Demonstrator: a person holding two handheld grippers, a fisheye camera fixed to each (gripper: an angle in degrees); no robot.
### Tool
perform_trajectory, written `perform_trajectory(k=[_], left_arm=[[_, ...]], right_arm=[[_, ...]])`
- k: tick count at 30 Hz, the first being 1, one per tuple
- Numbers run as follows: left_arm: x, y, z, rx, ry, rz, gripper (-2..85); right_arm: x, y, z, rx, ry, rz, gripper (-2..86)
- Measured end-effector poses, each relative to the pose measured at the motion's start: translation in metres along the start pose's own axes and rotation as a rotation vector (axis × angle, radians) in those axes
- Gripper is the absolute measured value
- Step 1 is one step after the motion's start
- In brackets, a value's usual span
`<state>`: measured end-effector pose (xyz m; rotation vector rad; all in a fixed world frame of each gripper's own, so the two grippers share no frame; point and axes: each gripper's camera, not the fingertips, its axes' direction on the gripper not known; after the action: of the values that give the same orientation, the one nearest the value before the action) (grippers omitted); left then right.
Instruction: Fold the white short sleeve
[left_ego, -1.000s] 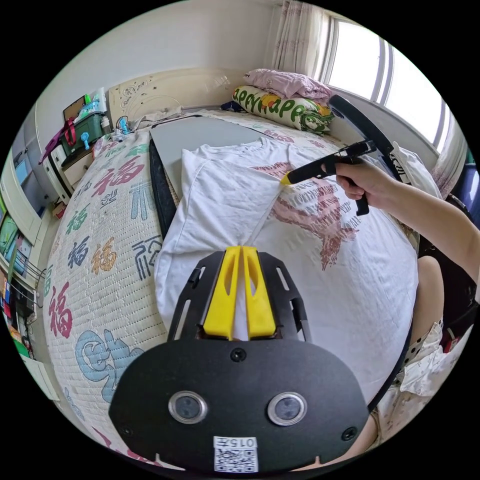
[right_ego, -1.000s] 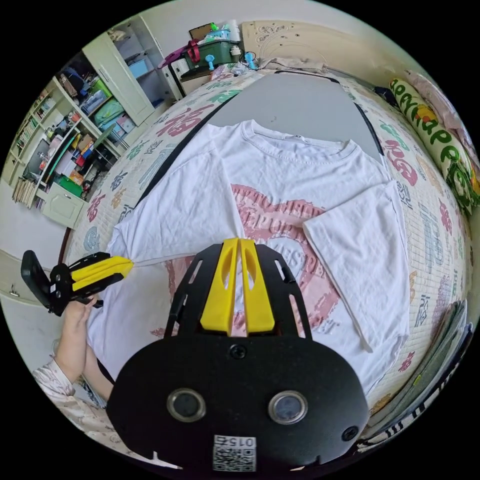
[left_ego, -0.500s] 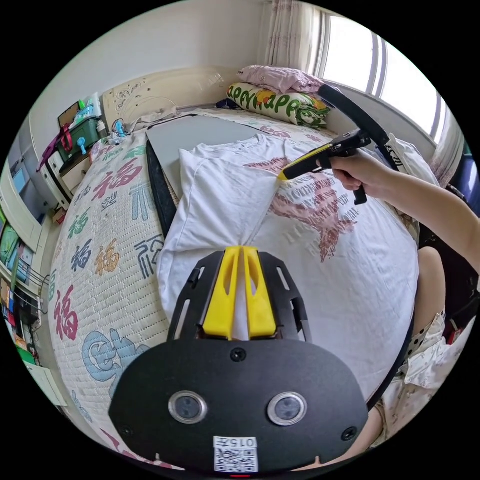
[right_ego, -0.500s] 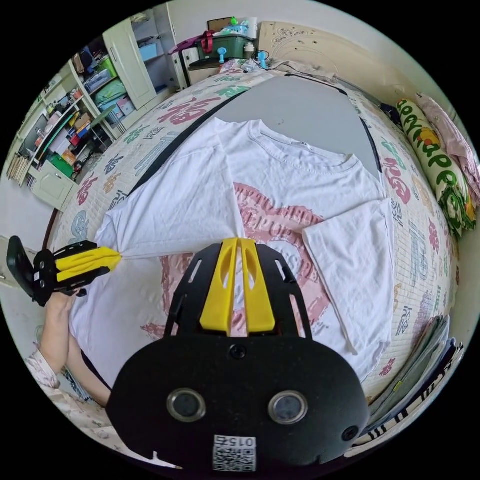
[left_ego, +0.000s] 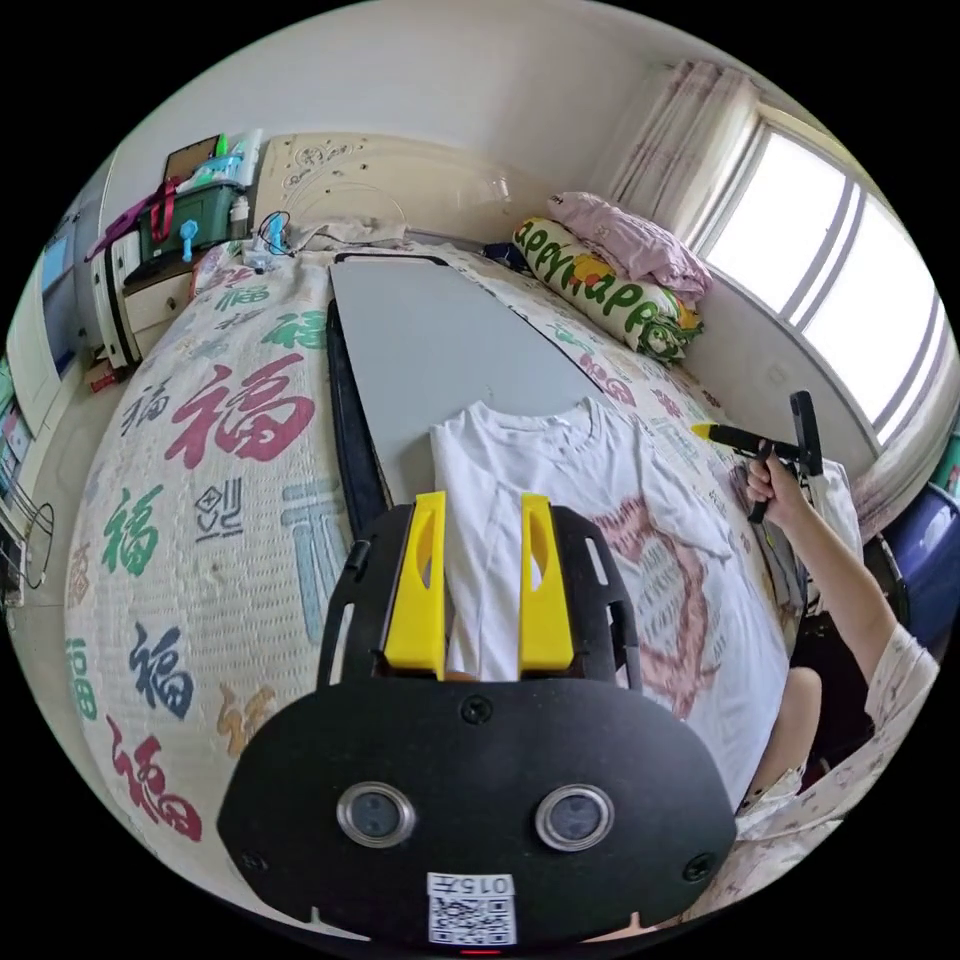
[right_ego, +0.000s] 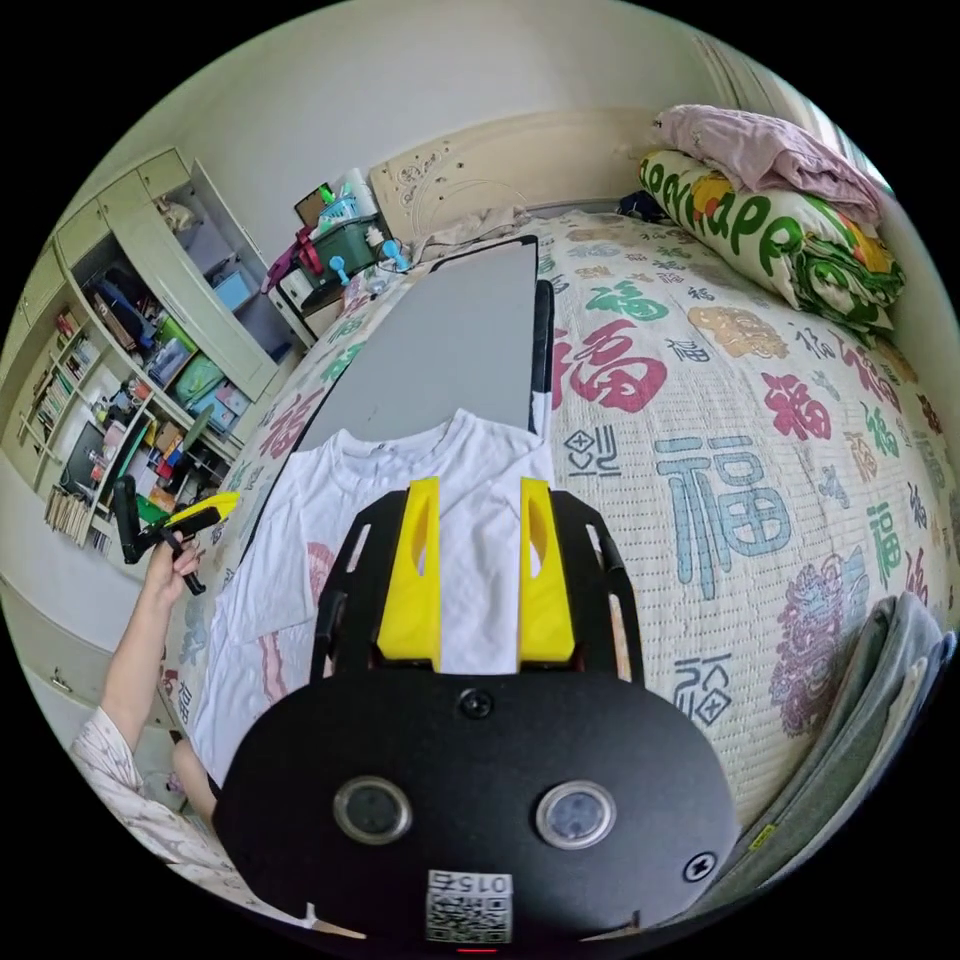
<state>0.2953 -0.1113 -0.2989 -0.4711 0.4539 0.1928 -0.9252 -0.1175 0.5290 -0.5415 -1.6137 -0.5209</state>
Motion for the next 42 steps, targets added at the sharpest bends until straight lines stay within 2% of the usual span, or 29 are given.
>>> perform_trajectory(k=[2,8,12,17,19,23,27,31,36,38,39,42], left_arm=[[-0.001,-0.052,0.035,-0.021,-0.048,-0.019,11.5],[-0.012,-0.123,0.106,-0.134,-0.099,-0.038,11.9],[-0.018,-0.131,0.126,-0.181,-0.097,-0.026,9.8],[-0.022,-0.122,0.131,-0.225,-0.060,0.025,1.8],[-0.022,-0.118,0.127,-0.215,-0.087,0.035,0.9],[-0.023,-0.105,0.100,-0.104,-0.129,0.020,0.0],[-0.018,-0.092,0.076,-0.037,-0.167,0.024,-0.2],[-0.006,-0.052,0.020,0.100,-0.157,0.061,-0.2],[0.013,0.052,-0.095,0.217,-0.053,0.203,-0.1],[0.035,0.137,-0.161,0.220,-0.013,0.328,-0.1],[0.042,0.161,-0.176,0.210,-0.005,0.366,-0.2],[0.072,0.307,-0.240,0.164,0.015,0.510,-0.2]], right_arm=[[0.004,-0.020,0.002,0.011,-0.020,0.008,12.8],[-0.010,-0.054,0.032,-0.076,0.015,-0.004,14.4],[-0.017,-0.062,0.048,-0.139,0.013,0.013,15.4],[-0.038,-0.047,0.037,-0.169,0.031,0.013,11.3],[-0.046,-0.042,0.028,-0.184,-0.014,0.016,8.2],[-0.071,-0.028,-0.012,-0.137,0.061,0.020,1.5],[-0.092,-0.015,-0.060,-0.049,0.047,0.035,0.2],[-0.123,0.016,-0.129,0.049,0.070,0.023,-0.3],[-0.157,0.097,-0.255,0.167,-0.047,-0.071,-0.2],[-0.173,0.166,-0.329,0.185,-0.151,-0.157,-0.1],[-0.176,0.187,-0.347,0.188,-0.172,-0.180,-0.1],[-0.189,0.306,-0.420,0.145,-0.248,-0.288,0.2]])
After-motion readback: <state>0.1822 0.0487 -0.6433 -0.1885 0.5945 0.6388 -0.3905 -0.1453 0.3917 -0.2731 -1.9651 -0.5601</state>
